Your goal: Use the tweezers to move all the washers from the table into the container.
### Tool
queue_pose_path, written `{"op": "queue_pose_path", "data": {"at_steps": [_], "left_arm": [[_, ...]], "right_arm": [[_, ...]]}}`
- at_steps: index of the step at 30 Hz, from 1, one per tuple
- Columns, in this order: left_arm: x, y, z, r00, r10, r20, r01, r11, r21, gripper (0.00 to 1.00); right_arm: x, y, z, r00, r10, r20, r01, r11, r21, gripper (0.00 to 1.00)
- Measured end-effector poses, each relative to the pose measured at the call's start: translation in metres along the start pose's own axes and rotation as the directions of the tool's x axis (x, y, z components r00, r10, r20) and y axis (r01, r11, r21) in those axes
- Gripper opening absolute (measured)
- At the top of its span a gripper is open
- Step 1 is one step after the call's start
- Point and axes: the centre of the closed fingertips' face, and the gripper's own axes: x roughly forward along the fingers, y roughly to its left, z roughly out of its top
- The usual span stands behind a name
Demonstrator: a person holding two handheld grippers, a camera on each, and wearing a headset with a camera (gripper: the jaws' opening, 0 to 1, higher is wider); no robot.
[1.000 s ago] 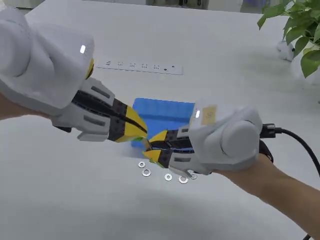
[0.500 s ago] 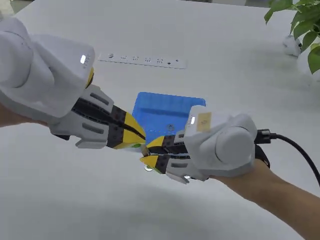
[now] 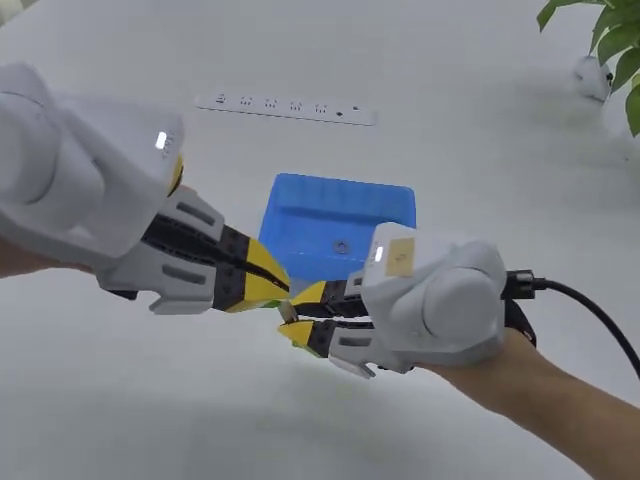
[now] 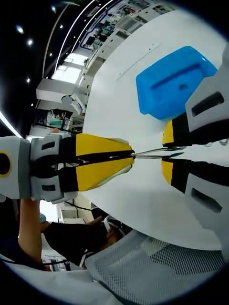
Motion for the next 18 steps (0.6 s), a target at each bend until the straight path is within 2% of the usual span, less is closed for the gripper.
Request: {"op": "queue_pose_path", "data": {"at_steps": [3, 9, 12, 14, 18], "left_arm": [[0.002, 0.002, 0.002, 0.9997, 0.011, 0.02, -0.011, 1.0, -0.004, 0.05], [0.006, 0.005, -0.002, 0.9995, 0.015, 0.027, -0.015, 1.0, -0.018, 0.05], [0.007, 0.007, -0.008, 0.9996, 0.024, 0.014, -0.024, 0.999, -0.021, 0.05], [0.006, 0.007, -0.005, 0.9993, 0.024, 0.03, -0.023, 0.999, -0.03, 0.05], [0.009, 0.009, -0.007, 0.9997, 0.02, 0.016, -0.02, 1.0, -0.021, 0.05]], "right_arm": [[0.002, -0.002, 0.0, 1.0, -0.002, 0.005, 0.002, 1.0, 0.004, 0.11], [0.007, -0.002, -0.003, 1.0, 0.0, -0.009, 0.0, 1.0, -0.001, 0.11], [0.007, -0.004, -0.01, 0.9994, -0.018, -0.031, 0.017, 1.0, -0.02, 0.11], [0.006, -0.004, -0.007, 0.9999, -0.012, -0.007, 0.012, 1.0, 0.014, 0.11], [0.007, -0.006, -0.01, 0.9997, -0.018, -0.017, 0.018, 1.0, 0.017, 0.11]]}}
